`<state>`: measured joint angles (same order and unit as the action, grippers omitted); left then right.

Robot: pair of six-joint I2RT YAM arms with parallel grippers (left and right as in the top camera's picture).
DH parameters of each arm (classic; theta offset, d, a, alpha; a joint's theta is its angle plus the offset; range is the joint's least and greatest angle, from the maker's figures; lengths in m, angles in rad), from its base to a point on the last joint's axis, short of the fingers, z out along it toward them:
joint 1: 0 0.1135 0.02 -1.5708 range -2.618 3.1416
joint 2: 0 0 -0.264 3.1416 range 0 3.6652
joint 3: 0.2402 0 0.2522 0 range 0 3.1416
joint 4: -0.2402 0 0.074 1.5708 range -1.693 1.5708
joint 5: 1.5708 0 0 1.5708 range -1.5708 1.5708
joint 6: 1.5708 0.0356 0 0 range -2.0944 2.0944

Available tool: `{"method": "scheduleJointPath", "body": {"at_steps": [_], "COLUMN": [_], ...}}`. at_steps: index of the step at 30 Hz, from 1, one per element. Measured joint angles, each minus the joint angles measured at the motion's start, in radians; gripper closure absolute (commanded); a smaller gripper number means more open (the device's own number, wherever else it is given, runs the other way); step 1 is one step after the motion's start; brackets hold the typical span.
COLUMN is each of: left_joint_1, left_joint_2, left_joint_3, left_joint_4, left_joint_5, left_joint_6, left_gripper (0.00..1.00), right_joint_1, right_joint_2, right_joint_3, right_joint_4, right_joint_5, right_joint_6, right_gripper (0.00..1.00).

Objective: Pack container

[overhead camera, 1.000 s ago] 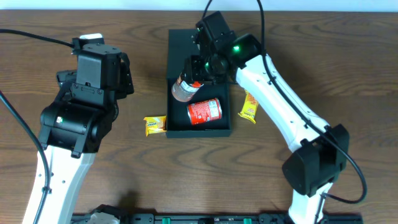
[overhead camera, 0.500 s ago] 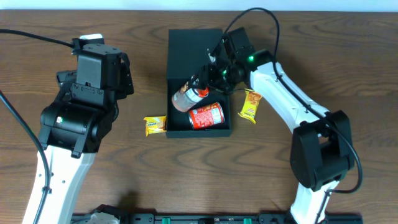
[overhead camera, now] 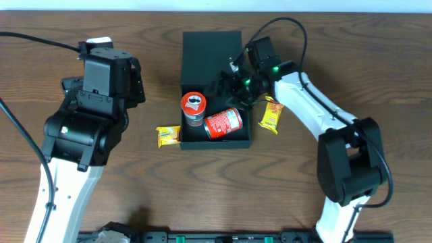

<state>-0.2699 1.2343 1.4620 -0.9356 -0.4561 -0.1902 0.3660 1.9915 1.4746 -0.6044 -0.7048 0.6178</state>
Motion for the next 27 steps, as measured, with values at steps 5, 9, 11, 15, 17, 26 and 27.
{"method": "scheduleJointPath", "body": {"at_steps": [5,9,11,15,17,26,27], "left_joint_1": [0.000,0.000,0.000,0.000,0.000,0.000,0.000], "left_joint_2": [0.000,0.000,0.000,0.000,0.001,0.002,0.002], "left_joint_3": [0.000,0.000,0.000,0.000,0.000,0.000,0.000], "left_joint_4": [0.000,0.000,0.000,0.000,0.001,0.002,0.002], "left_joint_5": [0.000,0.019,0.033,0.047,0.053,0.058,0.058], "left_joint_6": [0.000,0.000,0.000,0.000,0.000,0.000,0.000], "left_gripper": [0.05,0.04,0.05,0.05,0.04,0.04,0.05], "right_joint_1": [-0.039,-0.032,-0.016,0.030,0.049,0.080,0.080], "right_joint_2": [-0.008,-0.061,-0.105,-0.167,-0.165,-0.140,-0.140], "right_joint_3": [0.000,0.000,0.000,0.000,0.000,0.000,0.000], "right_joint_4": [0.002,-0.029,-0.032,-0.030,-0.028,0.000,0.000], "right_joint_5": [0.003,0.039,0.067,0.075,0.075,0.117,0.120], "right_joint_6": [-0.009,-0.024,-0.026,-0.030,-0.030,-0.031,-0.031], "right_gripper": [0.35,0.98,0.99,0.99,0.99,0.99,0.99]}}
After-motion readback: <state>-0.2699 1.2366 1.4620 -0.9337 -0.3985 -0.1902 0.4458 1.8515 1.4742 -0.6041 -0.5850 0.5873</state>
